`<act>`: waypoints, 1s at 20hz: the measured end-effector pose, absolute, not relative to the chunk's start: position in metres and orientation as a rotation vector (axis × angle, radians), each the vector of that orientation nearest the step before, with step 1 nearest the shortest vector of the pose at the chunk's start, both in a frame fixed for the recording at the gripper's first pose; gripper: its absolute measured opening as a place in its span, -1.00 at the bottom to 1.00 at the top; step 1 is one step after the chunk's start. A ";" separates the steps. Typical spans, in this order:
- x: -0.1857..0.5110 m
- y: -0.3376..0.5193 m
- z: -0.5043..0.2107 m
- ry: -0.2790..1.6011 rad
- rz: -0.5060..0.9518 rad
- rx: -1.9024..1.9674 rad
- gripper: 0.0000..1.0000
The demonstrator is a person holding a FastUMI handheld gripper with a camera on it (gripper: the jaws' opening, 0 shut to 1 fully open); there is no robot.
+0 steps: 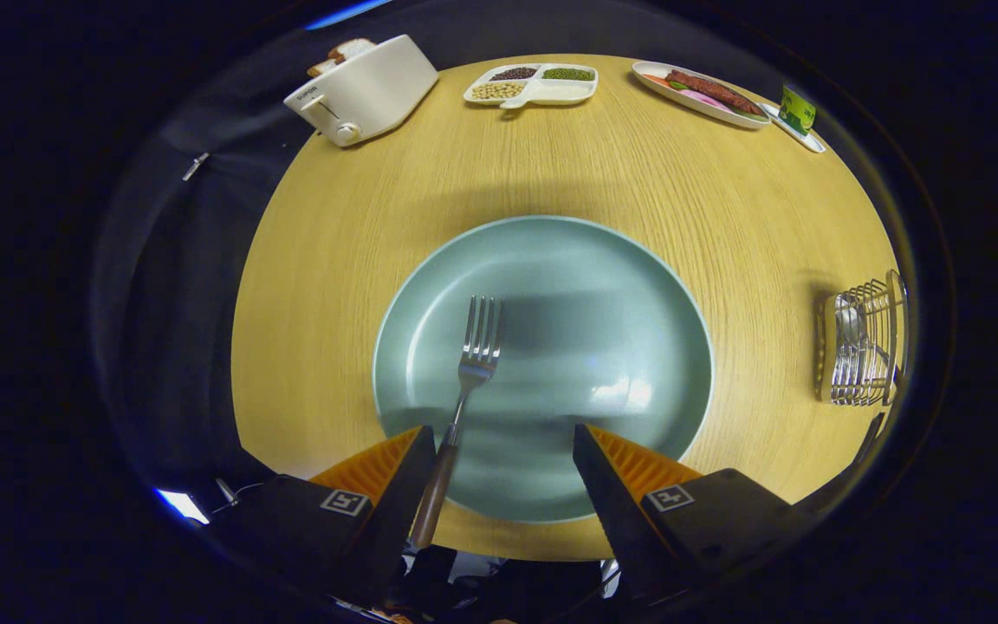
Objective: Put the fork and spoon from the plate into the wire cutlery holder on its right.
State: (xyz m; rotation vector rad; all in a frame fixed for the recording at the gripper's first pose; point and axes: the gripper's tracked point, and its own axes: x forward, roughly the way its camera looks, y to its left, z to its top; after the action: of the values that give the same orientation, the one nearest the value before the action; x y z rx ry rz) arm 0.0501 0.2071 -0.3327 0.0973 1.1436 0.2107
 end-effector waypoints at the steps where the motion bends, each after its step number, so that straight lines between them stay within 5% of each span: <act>1: 0.051 0.210 -0.335 1.141 0.207 0.094 0.99; 6: 0.051 0.216 -0.346 1.149 0.187 0.054 0.76; 10: 0.038 0.217 -0.354 1.188 0.194 0.030 0.17; 11: 0.034 0.217 -0.354 1.201 0.200 0.025 -0.23; 13: 0.030 0.218 -0.358 1.213 0.221 0.003 -0.59; 20: 0.025 0.227 -0.348 1.222 0.376 0.049 -0.85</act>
State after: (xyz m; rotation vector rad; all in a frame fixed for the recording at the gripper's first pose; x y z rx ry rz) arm 0.0246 0.2271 -0.3481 0.0490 1.2223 0.3758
